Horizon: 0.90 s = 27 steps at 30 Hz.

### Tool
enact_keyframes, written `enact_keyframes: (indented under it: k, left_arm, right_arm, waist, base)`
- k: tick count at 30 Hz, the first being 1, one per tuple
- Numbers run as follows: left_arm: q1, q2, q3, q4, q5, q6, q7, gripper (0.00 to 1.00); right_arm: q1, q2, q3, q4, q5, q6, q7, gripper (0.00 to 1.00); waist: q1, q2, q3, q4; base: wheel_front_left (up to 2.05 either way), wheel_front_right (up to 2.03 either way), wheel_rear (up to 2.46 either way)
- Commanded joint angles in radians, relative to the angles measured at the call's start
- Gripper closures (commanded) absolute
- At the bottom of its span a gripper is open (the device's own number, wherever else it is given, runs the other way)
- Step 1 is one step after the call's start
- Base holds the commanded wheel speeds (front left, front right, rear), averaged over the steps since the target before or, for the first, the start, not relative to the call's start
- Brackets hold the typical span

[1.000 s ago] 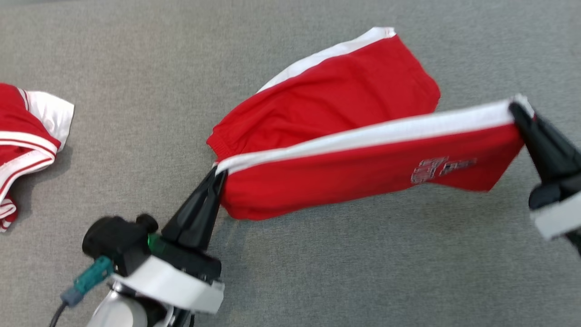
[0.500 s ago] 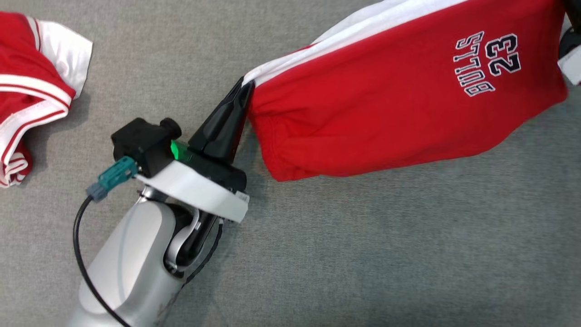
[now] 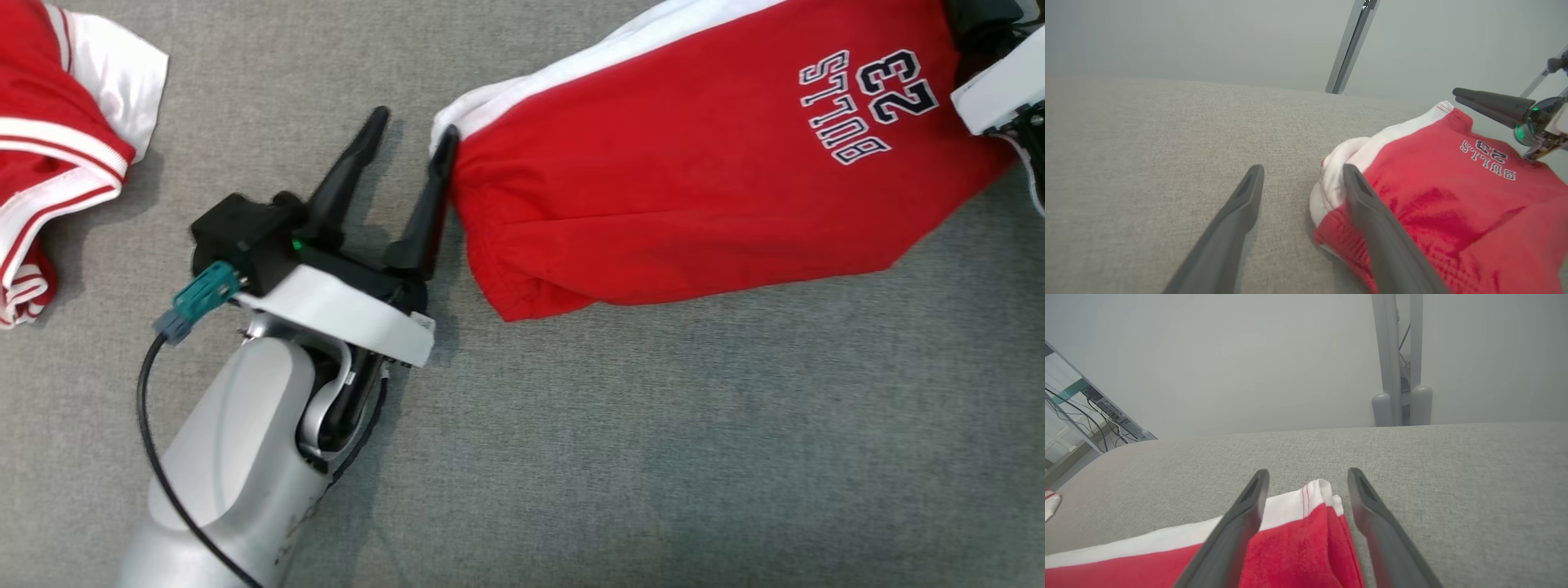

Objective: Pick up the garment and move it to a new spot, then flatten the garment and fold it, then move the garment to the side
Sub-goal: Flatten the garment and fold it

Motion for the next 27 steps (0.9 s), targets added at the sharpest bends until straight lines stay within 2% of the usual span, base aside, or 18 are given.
enact_keyframes:
  k: [1,7,14,19,27]
  left_arm:
    - [0.015,0.008,0.016,-0.011,0.005,0.016,-0.018,0.00]
    - [0.085,0.036,0.097,-0.096,0.058,0.113,-0.070,0.00]
    - [0.157,0.068,0.160,-0.179,0.140,0.180,-0.083,0.00]
    - [0.191,0.082,0.174,-0.182,0.171,0.189,-0.082,0.00]
    - [0.230,0.078,0.194,-0.169,0.185,0.178,-0.083,0.00]
  right_arm:
    - [0.016,0.010,-0.003,-0.004,0.020,0.000,-0.044,0.00]
    - [0.084,0.028,-0.019,0.000,-0.055,0.000,-0.244,0.00]
    - [0.229,0.090,-0.171,-0.069,-0.276,0.000,-0.298,0.00]
    - [0.355,0.140,-0.276,-0.172,-0.431,0.000,-0.296,0.00]
    - [0.518,0.206,-0.381,-0.276,-0.516,0.000,-0.296,0.00]
  waist:
    - [-0.0001,0.0000,-0.014,-0.018]
    - [-0.0001,0.0000,-0.061,-0.070]
    - [-0.0001,0.0000,-0.114,-0.116]
    - [-0.0001,0.0000,-0.137,-0.133]
    - [-0.0001,0.0000,-0.163,-0.138]
  base:
    - [0.00,0.00,0.00]
    - [0.00,0.00,0.00]
    - [0.00,0.00,0.00]
    - [0.00,0.00,0.00]
    - [0.00,0.00,0.00]
